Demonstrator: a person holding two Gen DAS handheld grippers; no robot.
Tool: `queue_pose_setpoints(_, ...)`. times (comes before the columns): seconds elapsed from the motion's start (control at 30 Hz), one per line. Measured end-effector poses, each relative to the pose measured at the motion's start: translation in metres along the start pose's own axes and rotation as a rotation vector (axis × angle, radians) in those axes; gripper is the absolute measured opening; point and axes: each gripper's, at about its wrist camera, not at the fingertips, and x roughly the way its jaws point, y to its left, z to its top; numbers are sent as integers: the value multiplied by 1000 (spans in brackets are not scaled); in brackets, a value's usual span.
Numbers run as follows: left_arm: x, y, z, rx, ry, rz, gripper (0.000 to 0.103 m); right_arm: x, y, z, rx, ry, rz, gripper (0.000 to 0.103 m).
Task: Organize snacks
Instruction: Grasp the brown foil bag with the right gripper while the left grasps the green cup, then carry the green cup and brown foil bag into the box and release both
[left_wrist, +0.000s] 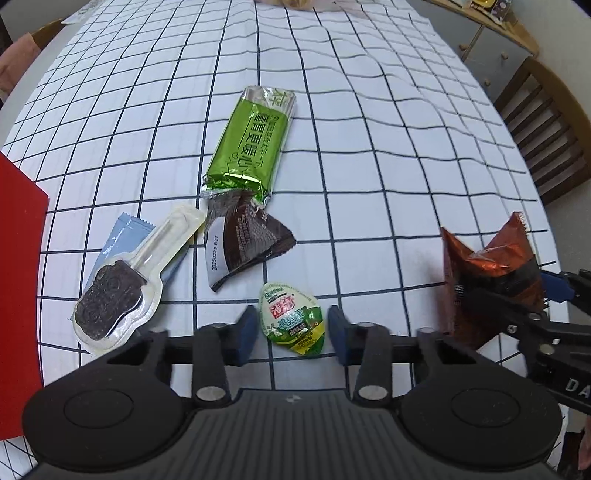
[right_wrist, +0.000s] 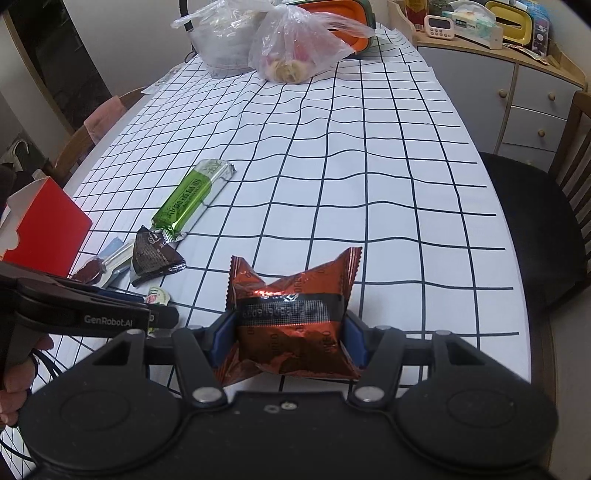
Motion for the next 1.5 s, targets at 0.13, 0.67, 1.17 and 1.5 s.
queue_pose_setpoints(0.13,1,2,1,-2,-2,-12,35,-3,0,-3,5,-2,-6,58)
queue_pose_setpoints(0.67,-40,29,-17,-46,-62,-73,34,-35,31,-13,-25,-13,11,58)
queue_pose_setpoints(1.17,-126,78,-53,-26,-191,-65,34,-79,111,-20,-100,-49,58,58)
queue_pose_setpoints(1.5,-168,141,-77,-58,-247,-64,34,-84,185,-13,-166,-74,112,58)
